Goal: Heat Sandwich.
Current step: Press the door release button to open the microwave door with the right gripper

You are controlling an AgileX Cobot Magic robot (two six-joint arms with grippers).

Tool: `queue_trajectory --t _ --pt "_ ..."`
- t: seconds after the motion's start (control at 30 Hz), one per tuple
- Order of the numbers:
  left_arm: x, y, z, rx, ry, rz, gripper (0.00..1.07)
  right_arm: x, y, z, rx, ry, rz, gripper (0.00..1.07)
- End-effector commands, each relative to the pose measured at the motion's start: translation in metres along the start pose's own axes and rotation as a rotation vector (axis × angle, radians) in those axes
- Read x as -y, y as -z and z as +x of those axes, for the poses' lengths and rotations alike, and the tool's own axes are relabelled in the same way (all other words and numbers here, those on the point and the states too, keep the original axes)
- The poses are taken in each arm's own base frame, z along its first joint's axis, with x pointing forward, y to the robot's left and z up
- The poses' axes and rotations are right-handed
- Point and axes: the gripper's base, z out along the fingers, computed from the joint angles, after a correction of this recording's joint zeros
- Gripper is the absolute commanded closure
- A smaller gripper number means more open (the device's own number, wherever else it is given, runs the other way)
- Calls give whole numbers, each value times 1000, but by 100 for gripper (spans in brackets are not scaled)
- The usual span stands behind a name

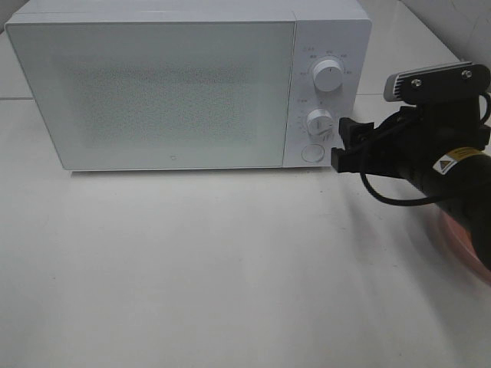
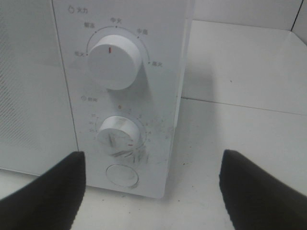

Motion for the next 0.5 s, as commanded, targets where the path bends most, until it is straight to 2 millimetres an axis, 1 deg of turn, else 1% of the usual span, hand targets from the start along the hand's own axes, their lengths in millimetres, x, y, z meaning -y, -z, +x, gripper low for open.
queue_trajectory --t 0.03,0.07,0.17,0.2,0.27,0.5 --pt "0 4 1 36 0 -4 7 -11 1 5 8 -14 14 32" --pt "0 4 1 36 0 -4 7 -17 2 9 -1 -16 13 32" --pt "0 4 1 36 0 -4 7 -23 3 13 -7 -19 13 32" --pt "0 4 1 36 0 -4 7 -29 4 18 -26 -24 17 32" --pt "0 4 1 36 0 -4 7 -34 6 22 -46 -33 23 32" --pt "0 3 1 30 0 -4 7 -45 10 32 -88 -39 40 32"
